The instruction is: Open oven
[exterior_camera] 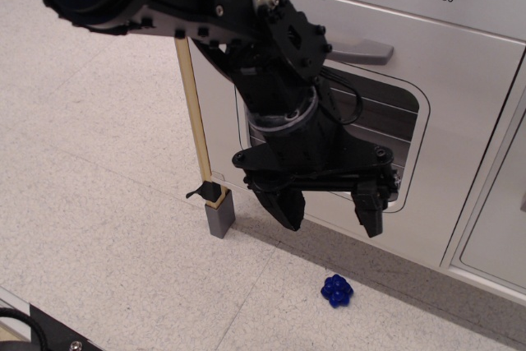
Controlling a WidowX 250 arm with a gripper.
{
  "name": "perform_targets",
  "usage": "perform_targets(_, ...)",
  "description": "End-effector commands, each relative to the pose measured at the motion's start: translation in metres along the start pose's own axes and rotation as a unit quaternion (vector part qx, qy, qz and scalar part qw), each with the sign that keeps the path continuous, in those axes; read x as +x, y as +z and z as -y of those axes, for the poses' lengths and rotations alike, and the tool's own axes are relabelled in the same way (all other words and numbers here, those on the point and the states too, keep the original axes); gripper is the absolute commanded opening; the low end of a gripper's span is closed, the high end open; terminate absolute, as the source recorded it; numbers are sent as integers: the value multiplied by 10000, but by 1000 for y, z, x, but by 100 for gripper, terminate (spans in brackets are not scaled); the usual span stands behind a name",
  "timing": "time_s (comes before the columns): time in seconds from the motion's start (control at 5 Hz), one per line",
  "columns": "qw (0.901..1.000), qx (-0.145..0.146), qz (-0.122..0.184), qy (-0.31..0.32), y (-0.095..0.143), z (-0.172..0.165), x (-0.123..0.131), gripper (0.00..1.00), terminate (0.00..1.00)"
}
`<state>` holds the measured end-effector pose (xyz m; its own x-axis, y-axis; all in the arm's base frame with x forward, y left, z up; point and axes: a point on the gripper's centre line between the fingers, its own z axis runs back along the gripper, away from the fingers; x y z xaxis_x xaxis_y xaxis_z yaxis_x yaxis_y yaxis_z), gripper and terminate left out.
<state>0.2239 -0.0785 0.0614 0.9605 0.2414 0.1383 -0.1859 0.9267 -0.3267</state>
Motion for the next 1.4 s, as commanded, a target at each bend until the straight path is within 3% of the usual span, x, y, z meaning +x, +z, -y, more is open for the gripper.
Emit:
perform_targets(0.0, 10000, 0, 0, 0, 0, 0, 0, 100, 0)
perform_targets(0.2, 9922, 150, 378, 1179, 5, -3, 21, 100, 0)
perform_targets(0.4, 9688, 169, 908, 2301, 12, -8, 40, 100, 0)
perform_targets(0.6, 9296, 119, 1512, 3360, 26, -20, 71, 100, 0)
perform_targets(0.8, 8748, -24, 1965, 4428, 37, -39, 99, 100, 0)
perform_targets(1.0, 8245, -199, 2078, 5260, 43, -59, 114, 100, 0)
perform_targets(1.2, 8037, -427, 2141, 5535, 41, -75, 123, 100, 0)
